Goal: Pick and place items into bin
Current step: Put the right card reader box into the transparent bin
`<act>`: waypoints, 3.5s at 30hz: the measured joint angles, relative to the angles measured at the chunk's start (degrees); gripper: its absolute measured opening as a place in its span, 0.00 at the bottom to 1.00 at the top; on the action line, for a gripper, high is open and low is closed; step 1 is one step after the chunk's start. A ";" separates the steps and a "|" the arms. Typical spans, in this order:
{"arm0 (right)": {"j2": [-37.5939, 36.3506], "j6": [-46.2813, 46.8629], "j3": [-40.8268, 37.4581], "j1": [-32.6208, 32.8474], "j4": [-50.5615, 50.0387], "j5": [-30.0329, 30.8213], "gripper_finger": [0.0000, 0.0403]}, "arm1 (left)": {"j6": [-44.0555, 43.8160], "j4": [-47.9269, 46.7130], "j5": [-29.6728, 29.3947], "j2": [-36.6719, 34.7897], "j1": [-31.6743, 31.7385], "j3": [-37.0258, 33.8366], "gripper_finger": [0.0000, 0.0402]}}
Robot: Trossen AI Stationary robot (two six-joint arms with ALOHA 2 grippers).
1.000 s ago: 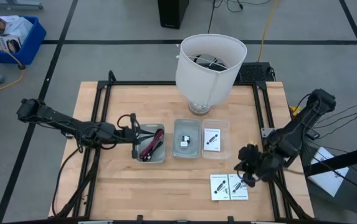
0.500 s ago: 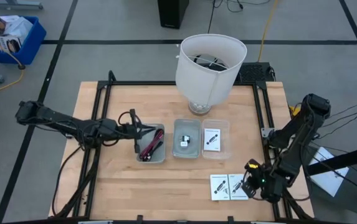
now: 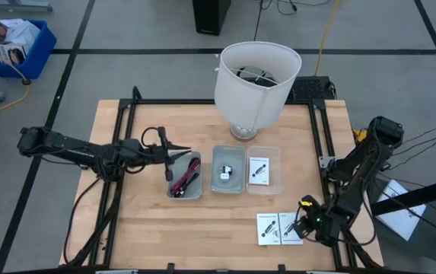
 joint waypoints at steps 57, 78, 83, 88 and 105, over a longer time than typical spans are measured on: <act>-12.72 -29.08 14.69 -18.79 -37.53 17.77 0.00 | -7.10 -3.72 0.02 0.02 -0.01 0.02 0.10; -2.13 -67.39 16.59 -58.58 -15.70 0.02 0.00 | -3.58 -2.36 0.00 0.02 -0.01 0.03 0.10; 0.05 -64.85 16.59 -58.55 -16.81 0.40 0.00 | -4.98 -2.37 0.00 0.02 -0.01 0.03 0.10; 0.71 -62.04 16.59 -58.40 -18.44 -0.04 0.00 | -5.20 -2.41 0.00 0.02 -0.01 0.02 0.10; 1.71 -57.06 16.59 -58.38 -22.42 -1.29 0.00 | -5.64 -2.42 0.00 0.02 -0.04 0.04 0.10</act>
